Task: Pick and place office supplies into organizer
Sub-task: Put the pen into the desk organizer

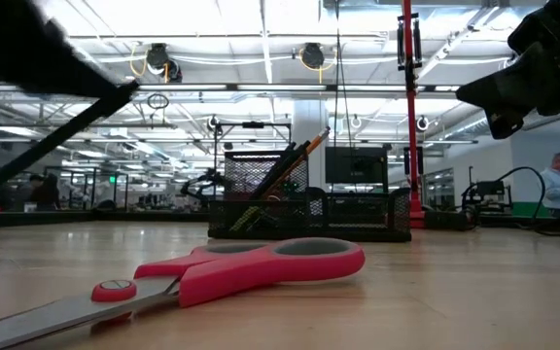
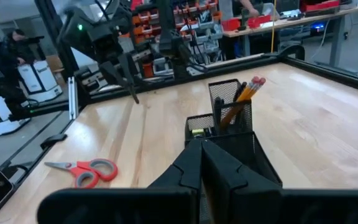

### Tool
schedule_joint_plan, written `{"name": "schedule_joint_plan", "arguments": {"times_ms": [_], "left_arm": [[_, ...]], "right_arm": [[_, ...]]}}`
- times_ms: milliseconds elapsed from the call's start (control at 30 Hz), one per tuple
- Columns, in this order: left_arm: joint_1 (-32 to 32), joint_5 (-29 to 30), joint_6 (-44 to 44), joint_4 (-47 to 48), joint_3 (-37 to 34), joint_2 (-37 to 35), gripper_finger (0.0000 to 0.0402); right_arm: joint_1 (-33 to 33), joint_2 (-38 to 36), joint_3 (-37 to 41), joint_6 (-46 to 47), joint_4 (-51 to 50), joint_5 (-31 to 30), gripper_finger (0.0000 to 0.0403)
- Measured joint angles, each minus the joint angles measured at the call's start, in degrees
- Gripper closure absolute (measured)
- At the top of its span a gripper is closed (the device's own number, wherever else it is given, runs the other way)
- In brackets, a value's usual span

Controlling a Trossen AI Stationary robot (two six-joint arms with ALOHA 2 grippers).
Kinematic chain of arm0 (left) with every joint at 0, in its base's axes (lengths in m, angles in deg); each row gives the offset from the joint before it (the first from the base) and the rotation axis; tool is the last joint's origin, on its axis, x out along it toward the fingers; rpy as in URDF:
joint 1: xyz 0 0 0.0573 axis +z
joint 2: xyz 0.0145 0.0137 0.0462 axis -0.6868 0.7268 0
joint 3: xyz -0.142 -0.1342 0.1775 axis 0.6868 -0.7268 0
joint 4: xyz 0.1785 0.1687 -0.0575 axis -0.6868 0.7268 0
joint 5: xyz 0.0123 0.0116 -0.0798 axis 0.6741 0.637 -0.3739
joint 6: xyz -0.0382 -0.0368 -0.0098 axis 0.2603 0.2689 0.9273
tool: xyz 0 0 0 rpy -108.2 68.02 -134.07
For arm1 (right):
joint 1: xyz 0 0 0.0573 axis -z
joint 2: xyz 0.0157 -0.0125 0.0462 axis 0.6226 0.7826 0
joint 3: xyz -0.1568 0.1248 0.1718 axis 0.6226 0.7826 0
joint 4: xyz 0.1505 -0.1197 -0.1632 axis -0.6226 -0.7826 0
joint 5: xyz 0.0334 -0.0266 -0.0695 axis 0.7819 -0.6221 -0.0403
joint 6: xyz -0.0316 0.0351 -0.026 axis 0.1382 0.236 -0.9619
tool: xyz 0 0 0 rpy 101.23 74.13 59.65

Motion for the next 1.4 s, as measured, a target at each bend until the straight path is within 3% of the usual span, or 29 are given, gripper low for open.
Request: {"name": "schedule_joint_plan", "arguments": {"times_ms": [100,267,400,600,833,1200,1400], "left_arm": [[3.0,-2.2,-12.4,-10.2,0.0,0.0,0.0393],[10.4,-12.8,-34.7,-27.9,0.1,0.0,0.0389],[18.2,-21.9,-44.2,-33.0,0.1,-0.7,0.0386],[31.9,-41.1,-44.6,-36.0,0.1,-1.0,0.0394],[41.3,-57.1,-46.3,-44.6,0.2,-1.0,0.0392],[52.4,-71.2,-45.5,-45.5,0.2,-1.0,0.0393],[54.5,-74.3,-42.4,-47.0,0.2,4.5,0.0387]], "right_arm": [[0.0,0.0,0.0,0.0,0.0,0.0,0.0399],[0.0,0.0,0.0,0.0,-0.1,0.0,0.0399],[0.0,0.0,0.0,-0.2,-0.1,0.0,0.0399],[0.0,0.0,0.0,-0.2,-0.1,0.0,0.0399],[0.0,0.0,0.0,-0.2,-0.1,0.0,0.0399],[0.0,0.0,0.0,-1.4,0.2,0.0,0.0399],[0.4,0.0,0.0,-2.6,2.2,-0.2,0.0399]]}}
